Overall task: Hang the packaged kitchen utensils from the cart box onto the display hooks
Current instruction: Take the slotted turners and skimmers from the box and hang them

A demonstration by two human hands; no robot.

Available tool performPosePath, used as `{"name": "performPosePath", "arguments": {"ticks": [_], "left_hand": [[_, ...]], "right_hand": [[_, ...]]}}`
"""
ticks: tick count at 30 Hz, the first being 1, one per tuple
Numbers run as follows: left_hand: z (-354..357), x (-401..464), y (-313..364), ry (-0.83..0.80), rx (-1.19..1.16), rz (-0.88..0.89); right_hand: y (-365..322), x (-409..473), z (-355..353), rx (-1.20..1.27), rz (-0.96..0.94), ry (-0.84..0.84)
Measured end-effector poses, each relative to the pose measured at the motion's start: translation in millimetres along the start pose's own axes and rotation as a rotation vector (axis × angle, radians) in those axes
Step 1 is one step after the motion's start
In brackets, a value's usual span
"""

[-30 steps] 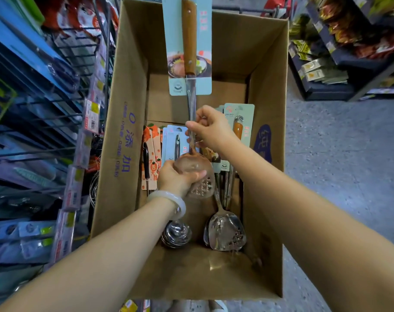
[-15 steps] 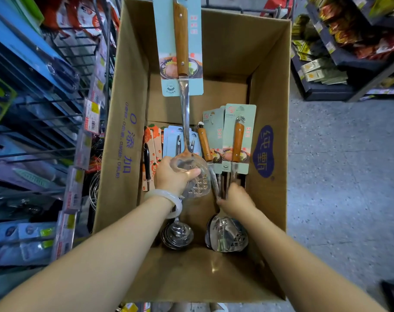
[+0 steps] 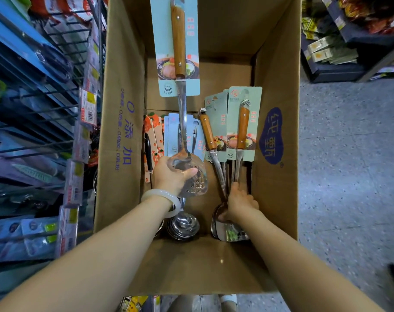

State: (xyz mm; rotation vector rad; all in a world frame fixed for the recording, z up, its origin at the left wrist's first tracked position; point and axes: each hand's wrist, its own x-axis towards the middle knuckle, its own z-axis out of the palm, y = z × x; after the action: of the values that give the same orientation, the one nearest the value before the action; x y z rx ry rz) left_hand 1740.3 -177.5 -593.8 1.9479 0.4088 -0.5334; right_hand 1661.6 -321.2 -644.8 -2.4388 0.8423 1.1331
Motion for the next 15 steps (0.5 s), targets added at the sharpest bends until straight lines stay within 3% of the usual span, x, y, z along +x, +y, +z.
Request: {"name": "performPosePath", "arguments": {"ticks": [6, 10, 15], "left_hand": [[-1, -6, 1, -0.008, -0.011, -0.066], [-2, -9, 3, 0.000, -0.018, -0.063], [-3, -11, 0, -0.009, -0.026, -0.088]], "right_hand": [[15, 0, -2, -0.013, -0.111, 0.022], [14, 2, -7, 0.172, -0.005, -0.085], [-2, 2, 5, 0.273, 0.203, -0.037]]}}
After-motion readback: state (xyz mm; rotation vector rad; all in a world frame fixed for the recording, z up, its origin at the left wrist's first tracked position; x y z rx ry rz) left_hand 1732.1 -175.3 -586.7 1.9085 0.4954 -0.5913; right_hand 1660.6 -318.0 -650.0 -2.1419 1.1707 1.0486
